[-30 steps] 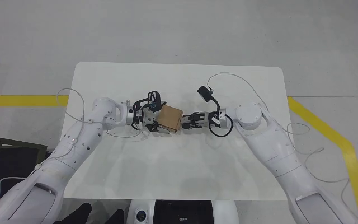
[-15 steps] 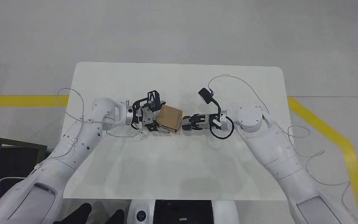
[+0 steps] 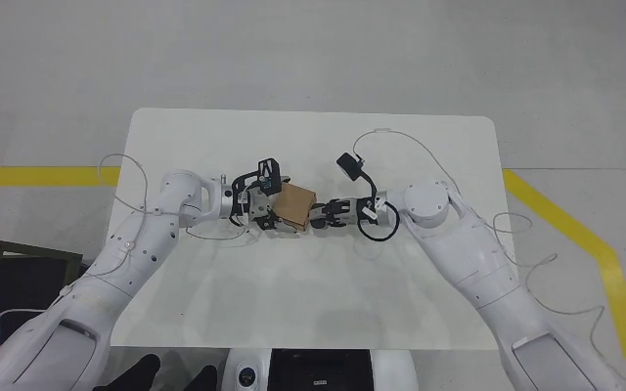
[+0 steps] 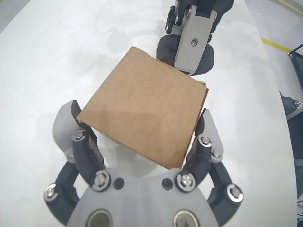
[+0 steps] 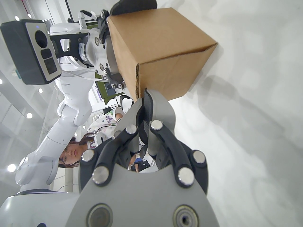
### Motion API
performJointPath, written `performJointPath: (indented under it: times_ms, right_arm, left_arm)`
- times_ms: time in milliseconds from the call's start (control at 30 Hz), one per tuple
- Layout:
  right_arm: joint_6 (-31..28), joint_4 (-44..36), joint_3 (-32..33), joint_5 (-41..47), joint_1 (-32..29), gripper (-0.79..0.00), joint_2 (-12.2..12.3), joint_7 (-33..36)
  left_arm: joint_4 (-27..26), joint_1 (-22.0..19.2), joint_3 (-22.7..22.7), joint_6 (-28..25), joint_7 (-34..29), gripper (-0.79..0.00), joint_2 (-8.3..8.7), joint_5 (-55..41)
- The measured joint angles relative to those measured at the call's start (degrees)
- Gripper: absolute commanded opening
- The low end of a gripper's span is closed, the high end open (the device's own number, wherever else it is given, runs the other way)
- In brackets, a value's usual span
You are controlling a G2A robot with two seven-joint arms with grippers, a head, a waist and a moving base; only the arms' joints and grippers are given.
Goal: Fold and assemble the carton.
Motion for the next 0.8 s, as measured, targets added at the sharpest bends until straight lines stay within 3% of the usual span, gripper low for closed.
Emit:
performJointPath:
  times_ms: [233, 367, 600, 800]
  right_arm:
    - [-0.2, -0.7, 1.7, 0.0, -0.9, -0.785, 0.5, -0.1]
    - [-0.7, -2.3, 4.1, -0.4, -2.3, -0.785, 1.3, -0.3]
    - [-4.6, -5.1, 8.8, -1.3, -5.0, -0.785, 2.8, -0.7]
    - [-11.8, -4.1, 12.4, -1.4, -5.5, -0.785, 3.6, -1.0]
  left_arm:
    - [-0.1, 0.3, -0.3, 0.0, 0.0, 0.000, 0.29, -0.1]
    - [-1.2, 1.1, 0.3, 0.0, -1.3, 0.000, 1.54, -3.2]
    - [-6.6, 2.0, 1.5, 0.0, -3.9, 0.000, 6.72, -13.9]
    - [-9.7, 2.0, -1.6, 0.0, -3.8, 0.000, 12.02, -22.4]
